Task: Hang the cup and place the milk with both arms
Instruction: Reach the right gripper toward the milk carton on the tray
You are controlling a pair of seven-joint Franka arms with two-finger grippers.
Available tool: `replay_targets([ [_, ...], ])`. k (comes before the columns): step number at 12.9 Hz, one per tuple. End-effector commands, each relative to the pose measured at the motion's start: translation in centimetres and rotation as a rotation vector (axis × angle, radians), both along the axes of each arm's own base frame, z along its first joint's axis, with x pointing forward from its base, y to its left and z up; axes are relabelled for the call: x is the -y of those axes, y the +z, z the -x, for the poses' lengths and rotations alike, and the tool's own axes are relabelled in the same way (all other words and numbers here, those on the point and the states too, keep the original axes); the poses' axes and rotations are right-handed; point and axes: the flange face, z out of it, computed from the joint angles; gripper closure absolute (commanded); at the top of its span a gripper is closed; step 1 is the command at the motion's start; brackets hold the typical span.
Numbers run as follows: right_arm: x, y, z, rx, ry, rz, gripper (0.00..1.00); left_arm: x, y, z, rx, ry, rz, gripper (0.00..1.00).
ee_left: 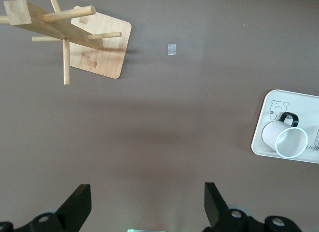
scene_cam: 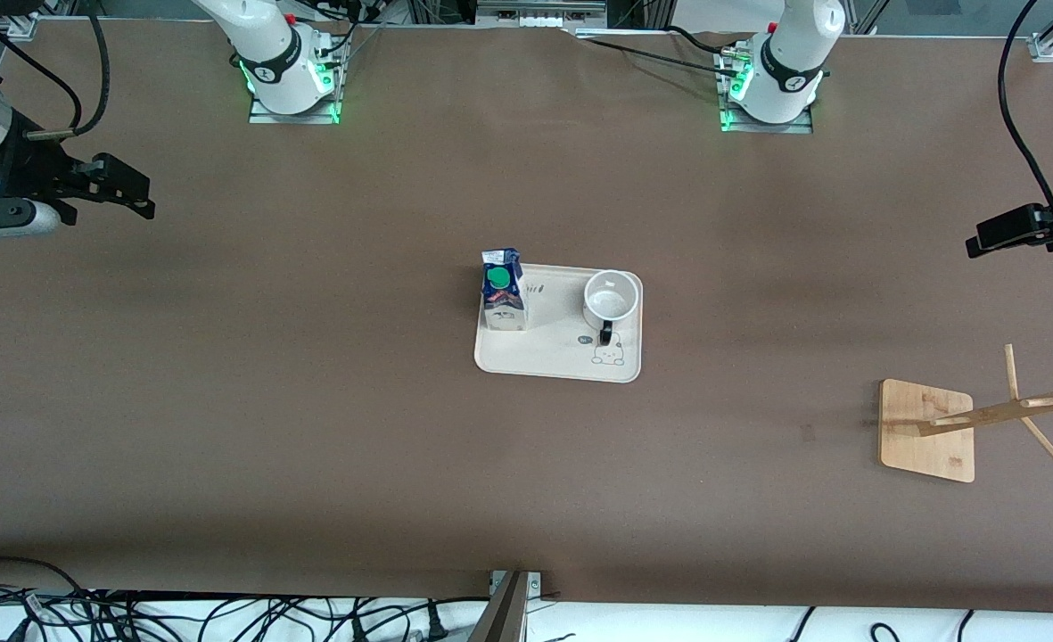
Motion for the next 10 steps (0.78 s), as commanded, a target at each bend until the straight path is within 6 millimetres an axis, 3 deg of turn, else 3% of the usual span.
replay_targets([
  [1, 0.0, 0.6, -0.1, 0.046, -0.002, 0.018, 0.0, 0.4, 0.1, 0.1, 0.006, -0.006, -0.011, 0.0],
  [9, -0.8, 0.7, -0.8, 0.064, 0.01, -0.019, 0.0, 1.0, 0.2, 0.1, 0.008, -0.014, 0.0, 0.0],
  [10, -1.8, -1.3, -1.8, 0.038, 0.024, -0.035, 0.0, 1.0, 0.2, 0.1, 0.008, -0.013, -0.001, 0.0],
])
